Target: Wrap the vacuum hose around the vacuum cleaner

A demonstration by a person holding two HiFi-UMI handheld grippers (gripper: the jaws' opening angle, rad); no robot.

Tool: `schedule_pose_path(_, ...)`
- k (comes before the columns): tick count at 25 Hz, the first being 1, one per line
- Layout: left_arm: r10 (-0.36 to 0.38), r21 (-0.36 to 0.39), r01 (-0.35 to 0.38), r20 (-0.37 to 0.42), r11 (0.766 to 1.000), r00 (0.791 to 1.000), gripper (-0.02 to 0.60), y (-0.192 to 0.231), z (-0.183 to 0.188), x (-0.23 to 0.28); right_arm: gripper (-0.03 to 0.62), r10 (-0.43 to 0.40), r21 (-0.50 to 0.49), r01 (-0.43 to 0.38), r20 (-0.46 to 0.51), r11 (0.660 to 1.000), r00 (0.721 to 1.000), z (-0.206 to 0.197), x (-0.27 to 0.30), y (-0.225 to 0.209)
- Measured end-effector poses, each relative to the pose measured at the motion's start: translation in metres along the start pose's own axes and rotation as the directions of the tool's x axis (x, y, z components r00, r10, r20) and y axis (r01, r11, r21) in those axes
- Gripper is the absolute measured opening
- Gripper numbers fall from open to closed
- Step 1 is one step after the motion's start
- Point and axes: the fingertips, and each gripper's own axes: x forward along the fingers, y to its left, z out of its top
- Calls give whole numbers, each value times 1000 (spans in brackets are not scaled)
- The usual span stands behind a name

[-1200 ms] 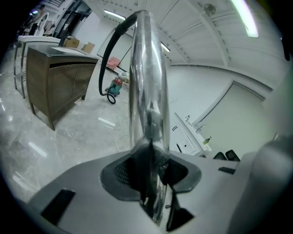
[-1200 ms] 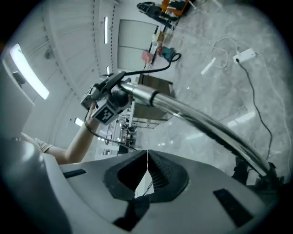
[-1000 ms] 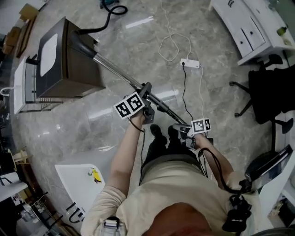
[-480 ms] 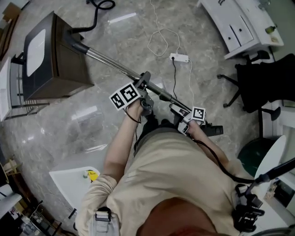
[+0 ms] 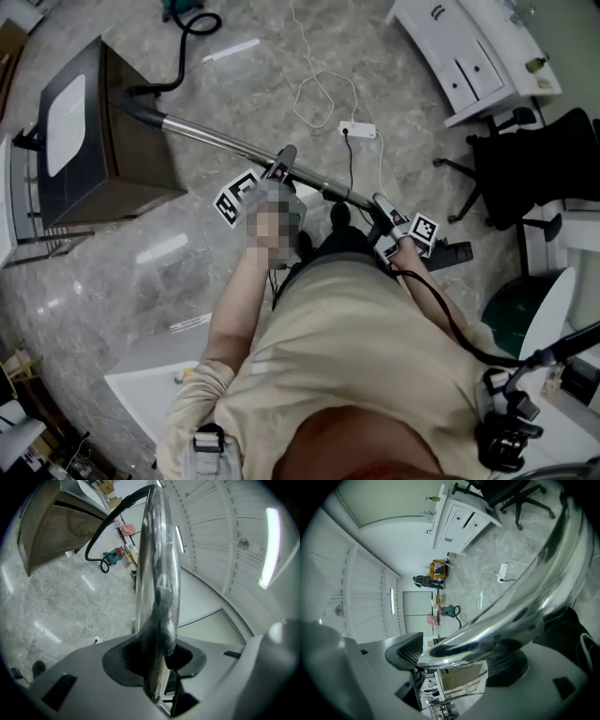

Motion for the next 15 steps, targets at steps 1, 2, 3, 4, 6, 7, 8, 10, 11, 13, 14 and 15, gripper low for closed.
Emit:
schedule_pose_path(1, -10, -1, 10, 0, 1000, 1000, 138, -2, 4, -2, 376, -3, 8, 3, 34, 1000, 999, 5, 5, 3)
schedule_pose_path(2, -22, -1, 22, -2, 1000, 1000, 138, -3, 8, -4, 376, -3, 17, 2, 70, 1000, 998, 9, 10, 7)
schedule_pose_path(3, -35, -3, 35, -7, 999, 999, 138, -4, 11, -6, 376, -4, 26, 1, 103, 1000, 995, 13, 14, 9)
schedule_pose_path(4, -51, -4, 51, -14, 999, 999, 139, -5, 12, -7, 376, -7, 32, 3, 129, 999, 992, 18, 18, 10)
schedule_pose_path(6, -89, 1, 89, -30, 996, 996, 140, -6, 12, -8, 374, -7, 46, 0, 157, 999, 988, 31, 28, 8)
schedule_pose_path(7, -105, 9, 105, -37, 994, 994, 138, -6, 12, -6, 374, 0, 57, -9, 163, 998, 987, 39, 34, 6)
schedule_pose_path(8, -117, 17, 118, -43, 993, 992, 139, -6, 12, -4, 374, 6, 67, -17, 165, 998, 986, 47, 41, 5)
schedule_pose_path(10, -132, 31, 133, -52, 991, 990, 139, -6, 14, 0, 374, 10, 68, -21, 151, 998, 988, 58, 55, 6)
schedule_pose_path(11, -138, 36, 140, -53, 990, 989, 138, -6, 17, 2, 374, 12, 60, -20, 140, 998, 990, 61, 62, 8)
schedule_pose_path(13, -145, 44, 147, -48, 988, 988, 138, -6, 24, 5, 373, 21, 32, -25, 111, 999, 994, 67, 78, 14)
schedule_pose_path(14, -144, 47, 146, -44, 988, 989, 140, -5, 29, 6, 374, 21, 10, -22, 92, 1000, 996, 69, 87, 15)
schedule_pose_path(15, -140, 49, 142, -39, 989, 989, 140, -4, 33, 9, 374, 13, -12, -12, 73, 1000, 997, 71, 96, 16)
